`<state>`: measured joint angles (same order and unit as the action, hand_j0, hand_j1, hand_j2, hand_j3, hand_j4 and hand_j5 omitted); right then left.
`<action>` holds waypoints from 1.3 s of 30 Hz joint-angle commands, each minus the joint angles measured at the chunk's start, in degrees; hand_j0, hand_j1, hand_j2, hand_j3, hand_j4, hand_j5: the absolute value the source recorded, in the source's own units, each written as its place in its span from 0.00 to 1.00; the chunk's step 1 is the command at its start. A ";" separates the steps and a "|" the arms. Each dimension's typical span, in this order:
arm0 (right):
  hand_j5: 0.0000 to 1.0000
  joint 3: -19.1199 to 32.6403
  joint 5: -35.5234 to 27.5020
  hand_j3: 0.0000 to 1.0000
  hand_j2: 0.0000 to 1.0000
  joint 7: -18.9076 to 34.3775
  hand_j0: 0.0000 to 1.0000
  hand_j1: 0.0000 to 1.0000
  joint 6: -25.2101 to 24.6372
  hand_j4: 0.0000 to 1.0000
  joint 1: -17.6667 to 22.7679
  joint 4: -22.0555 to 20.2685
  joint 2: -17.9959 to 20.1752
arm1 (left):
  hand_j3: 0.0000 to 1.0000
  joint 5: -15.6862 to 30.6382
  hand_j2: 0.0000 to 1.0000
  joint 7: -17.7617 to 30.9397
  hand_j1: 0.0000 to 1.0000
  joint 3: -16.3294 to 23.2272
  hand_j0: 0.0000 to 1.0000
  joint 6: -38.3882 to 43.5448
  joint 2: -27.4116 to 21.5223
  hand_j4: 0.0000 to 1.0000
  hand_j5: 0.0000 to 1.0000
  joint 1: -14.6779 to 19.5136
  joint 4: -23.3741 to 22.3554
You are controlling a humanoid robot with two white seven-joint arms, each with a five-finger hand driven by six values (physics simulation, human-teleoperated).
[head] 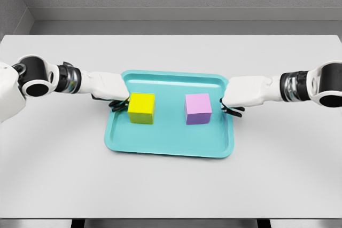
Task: Push two cubes
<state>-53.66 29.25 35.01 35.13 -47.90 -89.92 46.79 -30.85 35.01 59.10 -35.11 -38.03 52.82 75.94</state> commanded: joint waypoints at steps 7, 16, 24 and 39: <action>0.04 -1.97 1.07 0.04 0.04 -0.01 0.04 0.04 -0.13 0.04 -0.70 3.61 -2.76 | 0.12 0.27 0.12 -0.01 0.12 0.05 0.12 0.11 0.68 0.12 0.12 -0.26 -0.09; 0.04 -3.64 1.16 0.04 0.04 -0.01 0.04 0.04 -0.13 0.04 -1.14 4.40 -3.55 | 0.12 0.36 0.12 -0.01 0.12 0.05 0.12 0.11 1.47 0.12 0.12 -0.44 -0.27; 0.04 -5.75 1.16 0.04 0.04 -0.01 0.04 0.04 -0.13 0.04 -2.29 4.23 -5.22 | 0.14 0.79 0.14 -0.01 0.14 -0.04 0.14 0.11 1.56 0.14 0.14 -0.44 -0.35; 0.04 -5.84 1.42 0.04 0.04 -0.01 0.04 0.04 -0.13 0.04 -2.99 3.79 -7.07 | 0.14 2.29 0.14 -0.01 0.14 -0.04 0.14 0.11 2.79 0.14 0.14 -0.44 -2.11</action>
<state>-59.50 30.87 35.01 35.12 -50.89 -86.08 40.08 -28.96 34.96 59.10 -35.11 -35.46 52.38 74.20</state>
